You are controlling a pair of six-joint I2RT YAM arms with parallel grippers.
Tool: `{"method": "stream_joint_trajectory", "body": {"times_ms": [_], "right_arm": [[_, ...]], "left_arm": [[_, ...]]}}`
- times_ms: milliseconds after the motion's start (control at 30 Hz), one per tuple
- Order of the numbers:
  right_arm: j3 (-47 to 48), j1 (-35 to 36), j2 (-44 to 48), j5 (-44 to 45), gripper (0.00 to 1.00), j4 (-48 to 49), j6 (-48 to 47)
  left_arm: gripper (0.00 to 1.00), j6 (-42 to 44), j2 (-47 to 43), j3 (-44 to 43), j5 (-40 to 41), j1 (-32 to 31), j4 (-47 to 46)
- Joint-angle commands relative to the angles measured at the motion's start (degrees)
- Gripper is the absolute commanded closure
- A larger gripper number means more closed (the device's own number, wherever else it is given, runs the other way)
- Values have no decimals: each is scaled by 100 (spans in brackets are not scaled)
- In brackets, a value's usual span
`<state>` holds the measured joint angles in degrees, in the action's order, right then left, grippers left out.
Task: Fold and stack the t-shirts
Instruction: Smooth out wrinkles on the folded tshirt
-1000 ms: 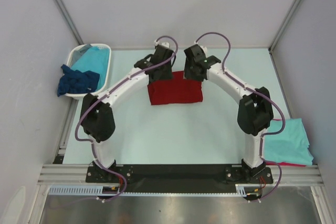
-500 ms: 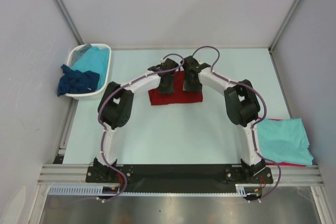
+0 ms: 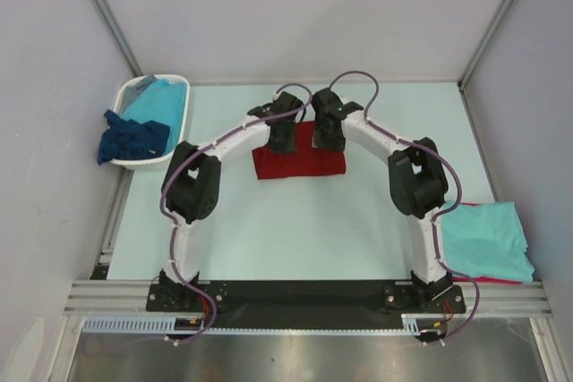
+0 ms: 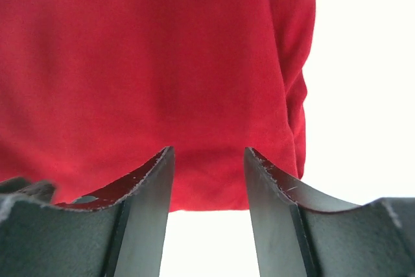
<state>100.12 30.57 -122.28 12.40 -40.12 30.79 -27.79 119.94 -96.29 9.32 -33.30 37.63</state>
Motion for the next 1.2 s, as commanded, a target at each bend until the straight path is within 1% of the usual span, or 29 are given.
{"method": "stream_joint_trajectory", "body": {"times_ms": [0, 33, 100, 233, 367, 500, 700, 833, 900, 933, 1033, 1067, 1167], "right_arm": [[1473, 11, 320, 148, 47, -337, -204], [1650, 2, 206, 183, 48, -504, -231], [2046, -24, -93, 192, 47, -619, -292], [2188, -103, -489, 140, 48, -725, -328], [2074, -139, -780, 113, 48, -708, -266], [1635, -139, -894, 78, 48, -471, -240], [1292, -130, -1096, 17, 49, -339, -231], [1037, -130, -1070, 25, 49, -295, -178], [984, -121, -974, 69, 49, -268, -161], [966, -121, -912, 95, 50, -268, -143], [870, -86, -343, 288, 49, -295, -196], [791, -60, 8, 350, 48, -260, -231], [825, -7, 379, 254, 48, -391, -275]], "left_arm": [[73, 239, -516, -1478, 202, 122, 357], [73, 256, -359, -1820, 184, 148, 403], [73, 248, -191, -2007, 27, 245, 491], [73, 248, 292, -1999, -185, 368, 544], [75, 248, 740, -1981, -264, 394, 632], [75, 239, 741, -1684, -273, 403, 448], [75, 292, 1153, -1682, -501, 421, 395], [75, 274, 1225, -1551, -528, 429, 394], [77, 266, 1190, -1516, -449, 430, 394], [77, 257, 1042, -1498, -414, 430, 412], [78, 221, 515, -1305, -212, 429, 421], [77, 230, -1, -1218, -133, 430, 360], [75, 230, -820, -823, -124, 412, 219]]}}
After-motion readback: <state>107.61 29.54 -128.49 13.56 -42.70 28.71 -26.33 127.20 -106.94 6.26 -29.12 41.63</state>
